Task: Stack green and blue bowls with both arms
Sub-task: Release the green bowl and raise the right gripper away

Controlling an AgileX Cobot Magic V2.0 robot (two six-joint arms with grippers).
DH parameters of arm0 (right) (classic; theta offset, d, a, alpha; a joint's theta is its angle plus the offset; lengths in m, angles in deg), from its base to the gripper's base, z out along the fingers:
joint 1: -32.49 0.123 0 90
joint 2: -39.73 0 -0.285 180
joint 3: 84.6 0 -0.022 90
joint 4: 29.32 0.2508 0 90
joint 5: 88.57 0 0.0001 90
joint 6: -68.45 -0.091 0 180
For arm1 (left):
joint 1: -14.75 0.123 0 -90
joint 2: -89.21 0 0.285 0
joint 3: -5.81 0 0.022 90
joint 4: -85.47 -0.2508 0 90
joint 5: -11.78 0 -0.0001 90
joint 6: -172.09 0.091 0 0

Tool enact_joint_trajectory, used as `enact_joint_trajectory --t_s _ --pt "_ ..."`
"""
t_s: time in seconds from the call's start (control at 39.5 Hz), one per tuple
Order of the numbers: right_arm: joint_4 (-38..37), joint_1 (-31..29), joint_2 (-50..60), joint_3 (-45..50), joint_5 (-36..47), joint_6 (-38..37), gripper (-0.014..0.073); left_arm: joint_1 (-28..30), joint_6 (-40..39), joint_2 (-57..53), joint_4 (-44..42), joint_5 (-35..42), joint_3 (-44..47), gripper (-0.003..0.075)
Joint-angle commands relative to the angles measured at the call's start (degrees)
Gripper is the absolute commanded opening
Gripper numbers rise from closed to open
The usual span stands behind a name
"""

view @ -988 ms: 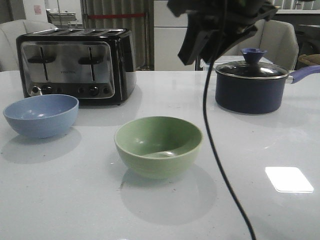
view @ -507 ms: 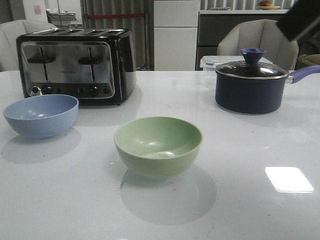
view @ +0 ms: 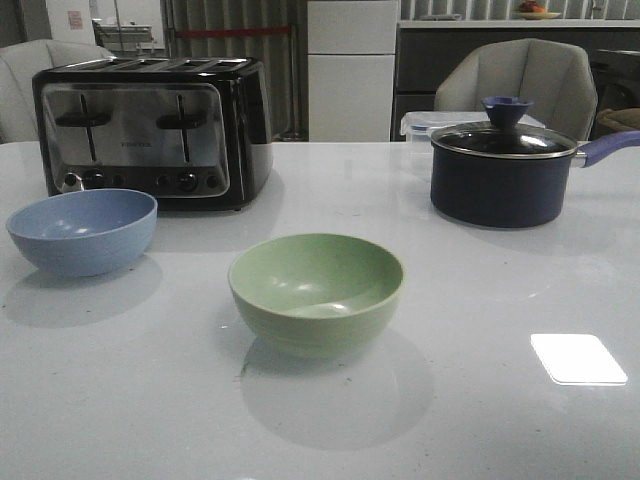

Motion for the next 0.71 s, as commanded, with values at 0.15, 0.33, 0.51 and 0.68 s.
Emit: enact_joint_trajectory --t_s 0.15,0.33,0.51,0.68 --pt "-0.41 -0.14 0.34 -1.51 4.30 0.38 0.0367 -0.07 -0.42 0.41 0.46 4.80 -1.68 0.0490" --pt "-0.41 -0.14 0.34 -1.51 4.01 0.38 0.0367 -0.07 -0.42 0.41 0.46 4.91 -1.46 0.0490" --pt "-0.41 -0.14 0.34 -1.51 4.01 0.38 0.0367 -0.07 0.64 4.23 -0.42 5.27 -2.46 0.0490" --pt "-0.41 -0.14 0.34 -1.51 4.01 0.38 0.0367 -0.07 1.33 14.41 0.06 1.63 -7.76 0.0490"
